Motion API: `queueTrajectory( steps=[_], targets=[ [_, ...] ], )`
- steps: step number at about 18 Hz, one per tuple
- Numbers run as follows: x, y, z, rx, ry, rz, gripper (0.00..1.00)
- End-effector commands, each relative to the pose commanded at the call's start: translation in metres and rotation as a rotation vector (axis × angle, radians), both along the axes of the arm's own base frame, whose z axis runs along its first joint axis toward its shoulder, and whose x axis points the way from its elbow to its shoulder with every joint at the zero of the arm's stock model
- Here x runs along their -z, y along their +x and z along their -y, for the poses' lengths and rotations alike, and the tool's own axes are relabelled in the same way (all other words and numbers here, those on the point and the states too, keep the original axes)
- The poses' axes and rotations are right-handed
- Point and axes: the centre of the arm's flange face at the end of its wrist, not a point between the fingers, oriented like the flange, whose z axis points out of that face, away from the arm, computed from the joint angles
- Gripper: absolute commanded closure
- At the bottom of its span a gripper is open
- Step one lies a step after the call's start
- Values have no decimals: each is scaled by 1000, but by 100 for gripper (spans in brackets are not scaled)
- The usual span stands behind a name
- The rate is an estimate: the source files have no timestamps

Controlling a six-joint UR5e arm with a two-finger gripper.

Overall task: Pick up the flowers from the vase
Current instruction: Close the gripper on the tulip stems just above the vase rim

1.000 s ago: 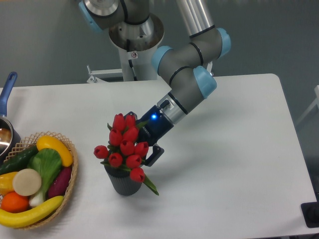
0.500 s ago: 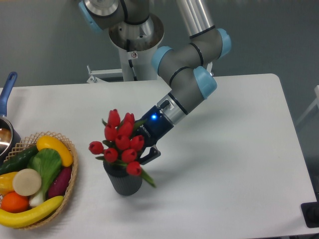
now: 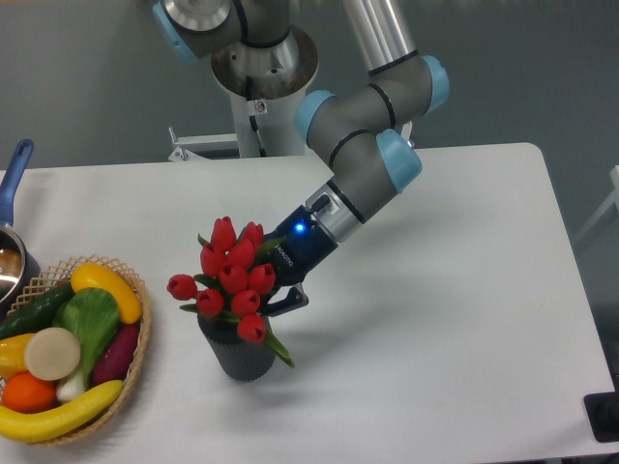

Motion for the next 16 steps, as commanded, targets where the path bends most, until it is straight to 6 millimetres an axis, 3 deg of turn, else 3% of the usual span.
queueTrajectory(
  steps=[6, 16],
  targets=[
    [0, -2, 2, -4, 0, 2, 68],
    [-22, -5, 4, -19, 65, 54, 68]
  ],
)
